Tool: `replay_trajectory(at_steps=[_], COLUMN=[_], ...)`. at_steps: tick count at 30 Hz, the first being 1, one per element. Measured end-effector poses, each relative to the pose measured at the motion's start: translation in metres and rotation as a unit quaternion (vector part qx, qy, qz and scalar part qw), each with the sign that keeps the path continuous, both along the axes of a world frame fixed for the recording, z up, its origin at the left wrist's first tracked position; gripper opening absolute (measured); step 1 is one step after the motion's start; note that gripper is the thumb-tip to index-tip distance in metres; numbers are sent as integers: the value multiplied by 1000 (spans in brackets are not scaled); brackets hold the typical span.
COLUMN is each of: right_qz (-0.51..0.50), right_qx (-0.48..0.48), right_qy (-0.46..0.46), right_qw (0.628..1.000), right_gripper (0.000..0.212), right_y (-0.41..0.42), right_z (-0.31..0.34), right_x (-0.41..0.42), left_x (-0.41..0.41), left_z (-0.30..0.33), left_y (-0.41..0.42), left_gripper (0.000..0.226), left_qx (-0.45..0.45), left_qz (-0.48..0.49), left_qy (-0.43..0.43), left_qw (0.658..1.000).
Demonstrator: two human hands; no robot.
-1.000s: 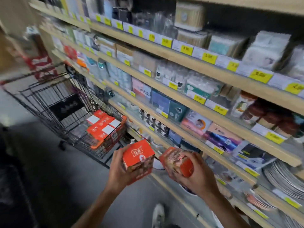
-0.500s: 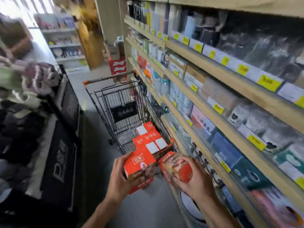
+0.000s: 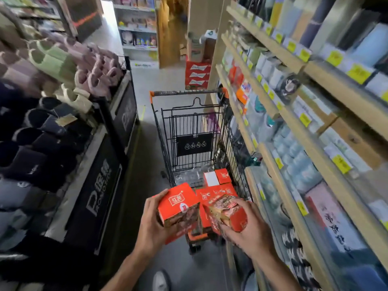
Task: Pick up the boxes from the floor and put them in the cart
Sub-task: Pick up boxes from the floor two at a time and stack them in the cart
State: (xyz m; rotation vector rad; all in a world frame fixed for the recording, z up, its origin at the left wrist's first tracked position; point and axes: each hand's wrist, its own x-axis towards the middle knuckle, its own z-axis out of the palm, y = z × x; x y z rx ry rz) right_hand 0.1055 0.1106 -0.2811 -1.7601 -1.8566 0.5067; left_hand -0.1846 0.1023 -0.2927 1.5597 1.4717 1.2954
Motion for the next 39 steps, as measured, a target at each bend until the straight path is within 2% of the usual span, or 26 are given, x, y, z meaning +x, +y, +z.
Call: replay_trajectory(at_steps=[4,13,20,26,32,37,39], right_qz=[-15,-46,-41,-7,-14,-37,-58], right_qx=[-15,-55,-90,-97,-126,-126,-123], right_qy=[-21,-24,-13,2,11,22,25], right_qw=[1000,997,995,995,992,991,990], right_gripper=[85,87,84,85,83,80,81], right_y=[57,126,187,255,304,324,327], right_z=[-4,-11,-31,-63,-96,-110,-116], right_x=[-24,-47,-25,-4,18,23,24], left_x=[-21,-52,-22,15,43,53,54], left_z=[-10,-25,-35,-45,-90,-139,-158], left_y=[59,149,206,265,336,382,397], left_gripper=[97,98,94,91,90,108,103], left_qx=[3,-38,-71,-122,-190,-250,-273], left_qz=[-7,-23,9,89,107,127,129], left_qy=[-7,2,-15,-33,-43,-19,-10], left_qw=[1000,999,997,988,975,960,953])
